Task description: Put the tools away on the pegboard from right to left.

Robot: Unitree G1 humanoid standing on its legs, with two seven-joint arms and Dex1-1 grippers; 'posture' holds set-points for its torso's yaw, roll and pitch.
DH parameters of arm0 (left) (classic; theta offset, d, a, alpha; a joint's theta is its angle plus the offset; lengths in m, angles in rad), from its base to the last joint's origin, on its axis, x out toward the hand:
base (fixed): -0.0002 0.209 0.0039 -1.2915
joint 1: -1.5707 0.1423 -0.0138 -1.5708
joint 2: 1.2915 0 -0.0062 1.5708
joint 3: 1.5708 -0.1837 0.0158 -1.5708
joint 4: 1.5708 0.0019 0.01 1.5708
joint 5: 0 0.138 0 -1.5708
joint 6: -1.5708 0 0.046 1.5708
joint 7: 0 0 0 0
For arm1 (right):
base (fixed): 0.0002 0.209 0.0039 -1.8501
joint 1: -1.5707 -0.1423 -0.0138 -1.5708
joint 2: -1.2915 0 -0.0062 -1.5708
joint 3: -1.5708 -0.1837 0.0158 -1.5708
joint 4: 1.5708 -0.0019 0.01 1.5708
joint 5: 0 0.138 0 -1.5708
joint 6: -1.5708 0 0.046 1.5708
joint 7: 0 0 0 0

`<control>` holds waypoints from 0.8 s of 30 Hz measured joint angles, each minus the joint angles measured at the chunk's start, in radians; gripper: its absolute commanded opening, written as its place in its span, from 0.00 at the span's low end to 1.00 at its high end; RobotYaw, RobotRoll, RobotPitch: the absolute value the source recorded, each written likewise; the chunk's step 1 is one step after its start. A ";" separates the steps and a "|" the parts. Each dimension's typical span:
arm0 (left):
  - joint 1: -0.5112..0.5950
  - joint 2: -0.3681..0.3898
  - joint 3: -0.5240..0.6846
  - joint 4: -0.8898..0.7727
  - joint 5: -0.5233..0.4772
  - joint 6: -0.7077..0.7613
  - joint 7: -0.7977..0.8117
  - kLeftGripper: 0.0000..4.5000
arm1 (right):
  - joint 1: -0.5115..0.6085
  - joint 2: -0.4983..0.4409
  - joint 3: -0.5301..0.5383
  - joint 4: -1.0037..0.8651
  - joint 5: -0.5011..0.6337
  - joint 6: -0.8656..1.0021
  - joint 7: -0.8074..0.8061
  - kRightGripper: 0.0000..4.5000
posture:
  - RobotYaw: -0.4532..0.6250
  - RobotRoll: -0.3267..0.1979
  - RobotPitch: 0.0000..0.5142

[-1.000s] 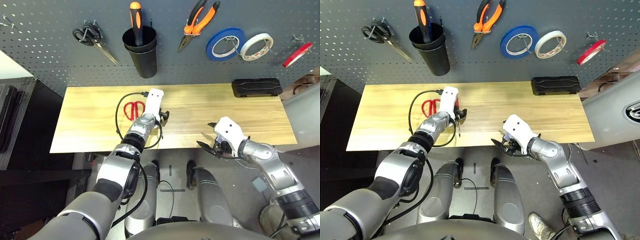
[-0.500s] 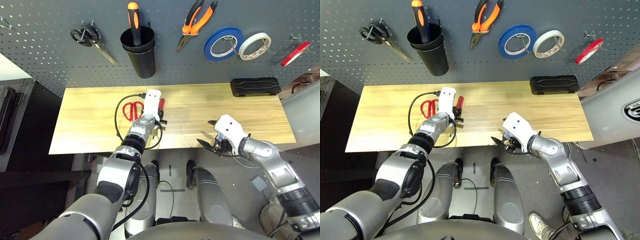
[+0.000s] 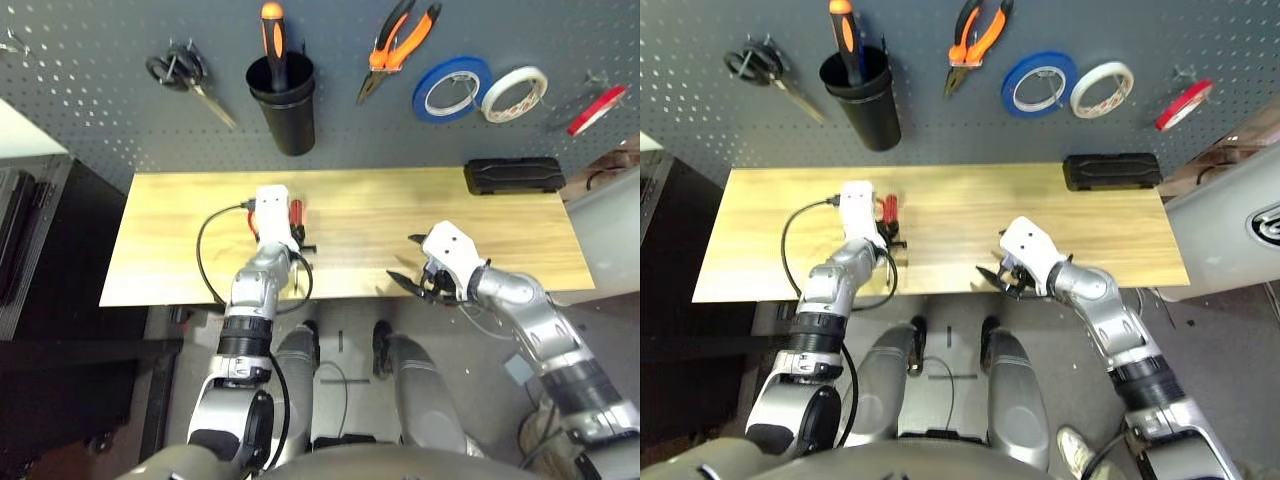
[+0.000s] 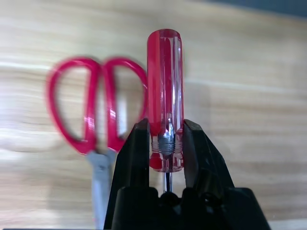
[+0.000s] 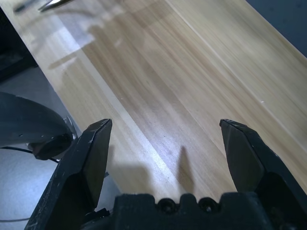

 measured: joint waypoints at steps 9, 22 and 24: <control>0.075 -0.010 0.113 -0.228 -0.050 0.099 0.063 0.19 | -0.082 0.019 -0.001 0.124 -0.001 -0.083 0.005 1.00 | 0.75 0.62 0.54; 0.140 0.033 0.204 -0.472 -0.161 0.061 0.034 0.19 | -0.139 0.015 -0.145 0.261 0.153 -0.301 0.083 1.00 | 0.79 0.62 0.52; 0.126 0.048 0.214 -0.499 -0.184 0.027 0.017 0.19 | -0.139 0.003 -0.180 0.265 0.195 -0.326 0.119 1.00 | 0.79 0.62 0.52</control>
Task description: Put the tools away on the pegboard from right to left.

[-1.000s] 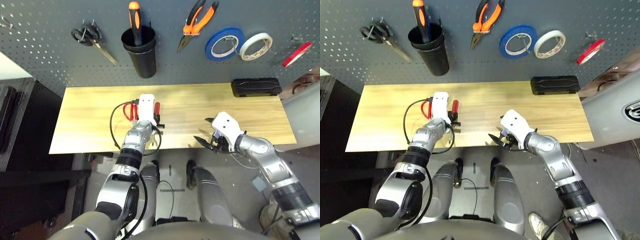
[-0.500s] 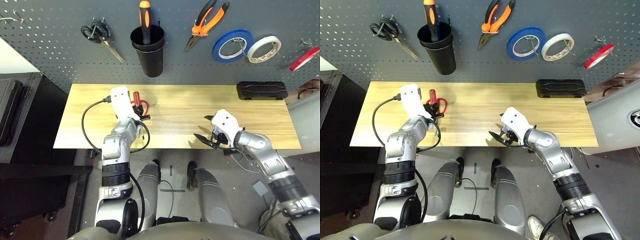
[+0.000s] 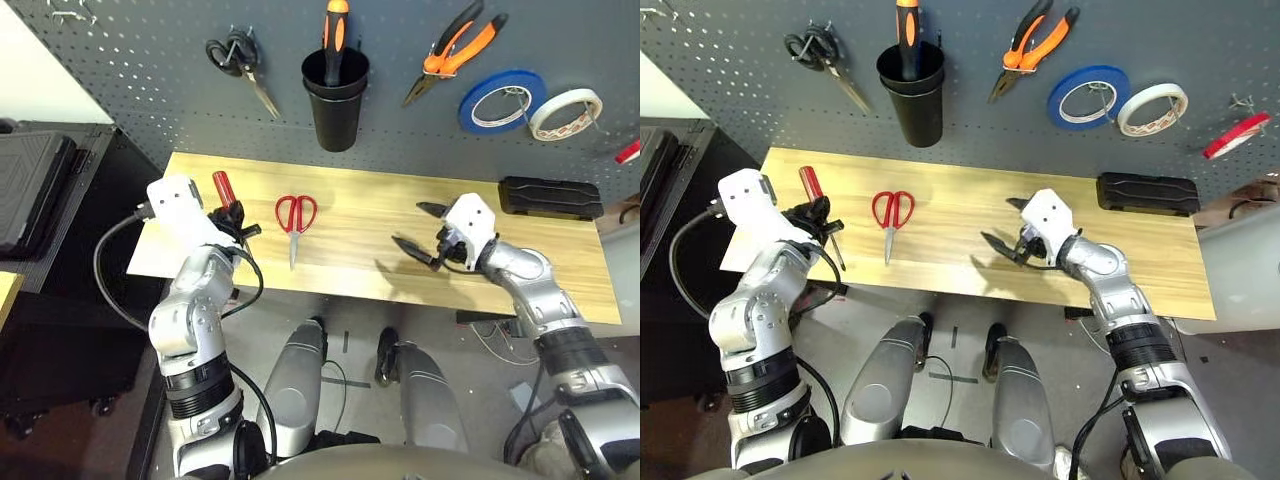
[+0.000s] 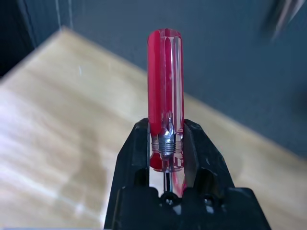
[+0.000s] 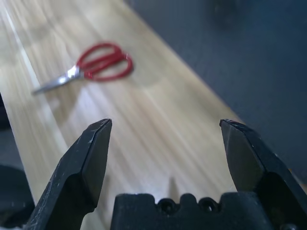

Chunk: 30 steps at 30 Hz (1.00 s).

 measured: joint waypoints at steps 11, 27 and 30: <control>-0.154 0.063 0.023 -0.036 -0.109 -0.090 -0.020 0.19 | -0.058 -0.031 -0.146 -0.007 0.204 -0.026 0.146 1.00 | 0.74 0.62 0.51; -0.344 0.176 0.041 0.066 -0.163 -0.112 -0.020 0.19 | -0.105 -0.090 -0.246 -0.163 0.411 0.182 0.182 1.00 | 0.67 0.62 0.50; -0.382 0.184 0.040 0.092 -0.167 -0.122 -0.020 0.19 | -0.113 -0.116 -0.264 -0.166 0.428 0.207 0.200 1.00 | 0.66 0.62 0.50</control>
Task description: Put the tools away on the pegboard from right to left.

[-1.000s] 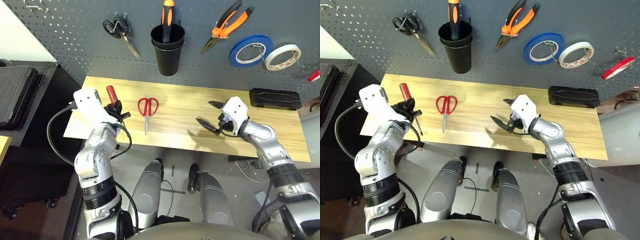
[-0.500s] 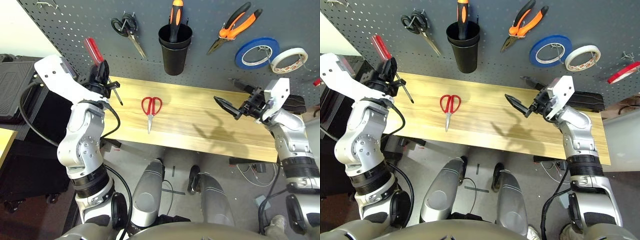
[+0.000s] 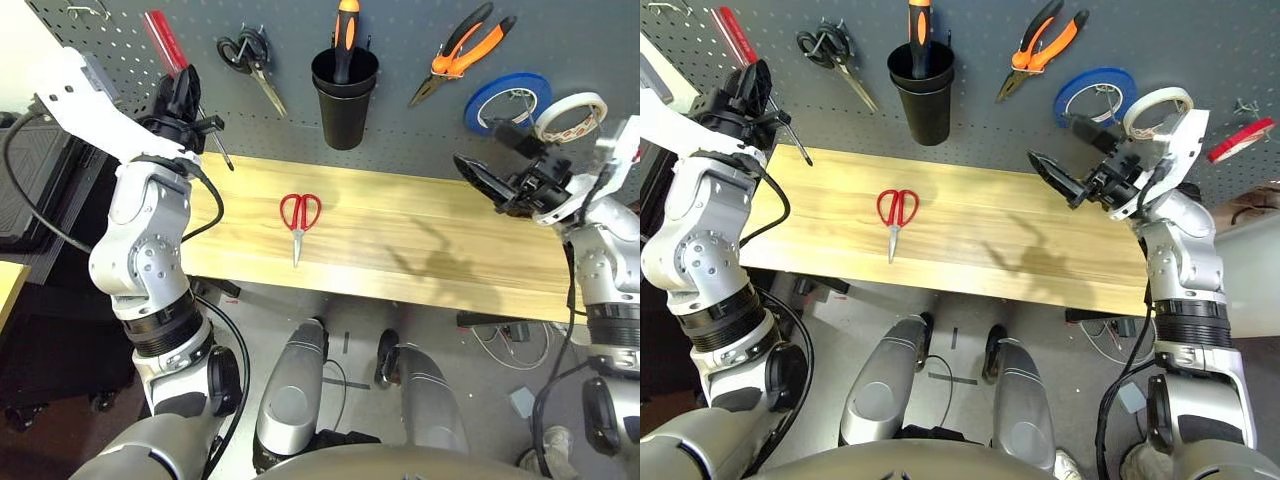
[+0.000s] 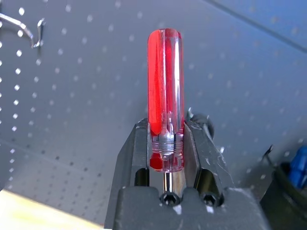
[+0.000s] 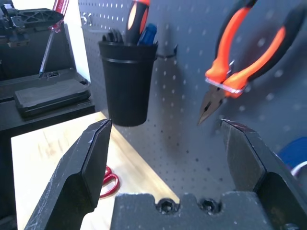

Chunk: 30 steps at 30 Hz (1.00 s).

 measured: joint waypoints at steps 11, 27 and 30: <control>-0.158 0.022 -0.002 0.076 -0.021 -0.018 0.003 0.19 | -0.012 -0.019 -0.002 -0.016 0.012 0.057 0.018 1.00 | 0.64 0.62 0.48; -0.351 -0.096 -0.057 0.231 -0.023 -0.135 0.050 0.19 | -0.023 0.010 0.003 -0.033 0.000 0.058 0.000 1.00 | 0.63 0.62 0.48; -0.353 -0.111 -0.077 0.239 -0.022 -0.153 0.050 0.19 | -0.023 0.020 0.003 -0.034 -0.005 0.056 -0.007 1.00 | 0.63 0.62 0.48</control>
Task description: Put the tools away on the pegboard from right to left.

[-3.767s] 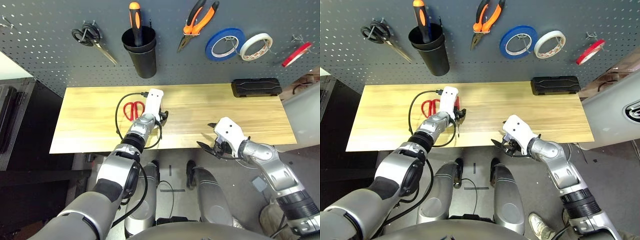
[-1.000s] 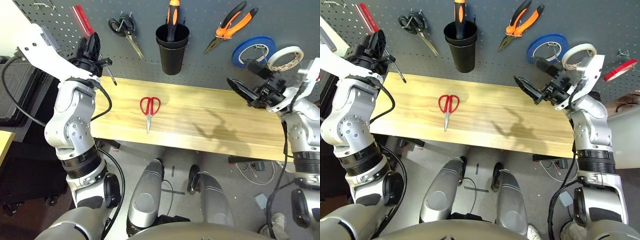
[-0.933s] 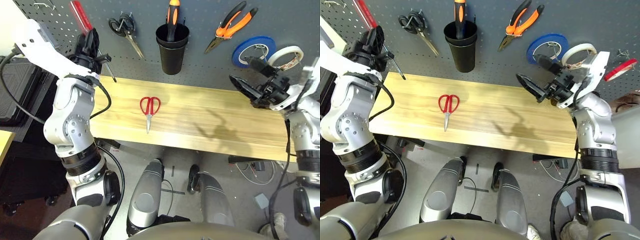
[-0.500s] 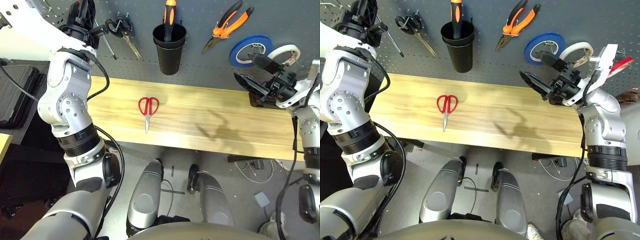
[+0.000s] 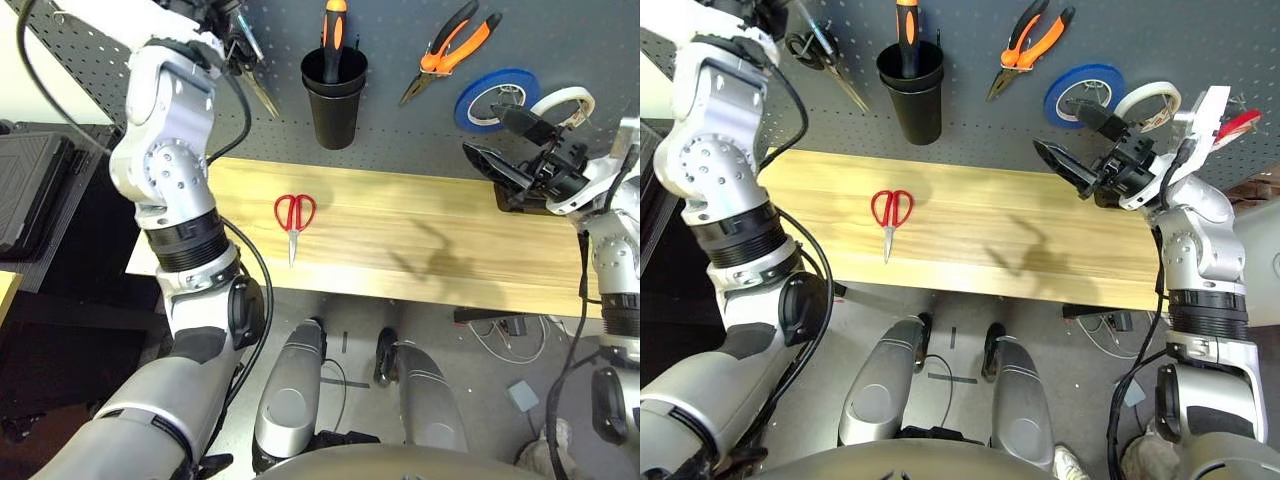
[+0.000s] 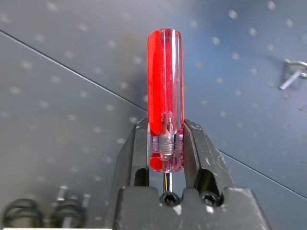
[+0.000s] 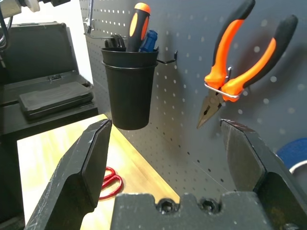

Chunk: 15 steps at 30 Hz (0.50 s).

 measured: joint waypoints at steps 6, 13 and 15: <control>-0.031 -0.017 -0.015 0.072 0.005 -0.051 -0.001 0.19 | 0.013 0.016 0.000 -0.008 -0.013 -0.006 -0.017 1.00 | 0.62 0.62 0.49; -0.034 -0.021 -0.053 0.172 0.030 -0.124 -0.037 0.19 | 0.020 0.032 0.001 -0.036 -0.020 -0.006 -0.028 1.00 | 0.61 0.62 0.50; -0.034 -0.021 -0.063 0.189 0.039 -0.140 -0.047 0.19 | 0.022 0.032 0.001 -0.041 -0.021 -0.006 -0.031 1.00 | 0.61 0.62 0.50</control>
